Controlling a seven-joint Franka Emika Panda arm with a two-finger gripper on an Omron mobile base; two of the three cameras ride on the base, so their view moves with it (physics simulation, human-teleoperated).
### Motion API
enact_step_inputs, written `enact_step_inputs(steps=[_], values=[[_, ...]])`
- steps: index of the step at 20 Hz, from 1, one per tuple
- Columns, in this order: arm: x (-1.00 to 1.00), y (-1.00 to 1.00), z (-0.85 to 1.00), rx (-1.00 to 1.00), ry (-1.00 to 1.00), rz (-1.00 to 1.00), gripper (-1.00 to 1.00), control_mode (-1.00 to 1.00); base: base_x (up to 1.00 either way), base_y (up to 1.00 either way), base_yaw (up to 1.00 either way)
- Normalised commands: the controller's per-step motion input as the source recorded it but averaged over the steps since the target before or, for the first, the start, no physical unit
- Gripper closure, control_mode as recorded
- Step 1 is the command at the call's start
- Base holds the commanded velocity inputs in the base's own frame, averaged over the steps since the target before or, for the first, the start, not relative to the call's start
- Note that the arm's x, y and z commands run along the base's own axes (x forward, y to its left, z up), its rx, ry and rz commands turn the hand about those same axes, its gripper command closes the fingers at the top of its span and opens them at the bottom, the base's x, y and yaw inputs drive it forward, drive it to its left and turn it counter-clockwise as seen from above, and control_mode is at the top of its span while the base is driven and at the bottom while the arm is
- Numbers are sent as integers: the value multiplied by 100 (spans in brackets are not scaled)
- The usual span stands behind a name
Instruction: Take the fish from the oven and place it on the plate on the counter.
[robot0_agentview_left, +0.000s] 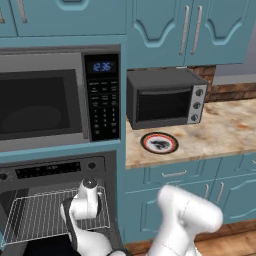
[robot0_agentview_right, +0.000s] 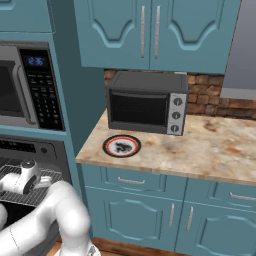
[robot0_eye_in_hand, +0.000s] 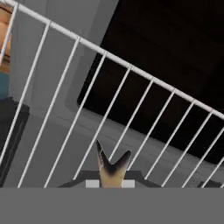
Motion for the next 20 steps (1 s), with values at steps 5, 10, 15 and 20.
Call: enact_step_inputs(steps=[5, 10, 15, 20], values=[[-91, -46, 81, 0, -1, 0, 100, -100, 0, 0, 0], [-72, -55, 100, 0, -6, 0, 100, -100, 0, 0, 0], [-38, -48, 100, 0, -5, 0, 100, -100, 0, 0, 0], [-10, -63, 100, 0, -1, 0, 100, -100, 0, 0, 0]])
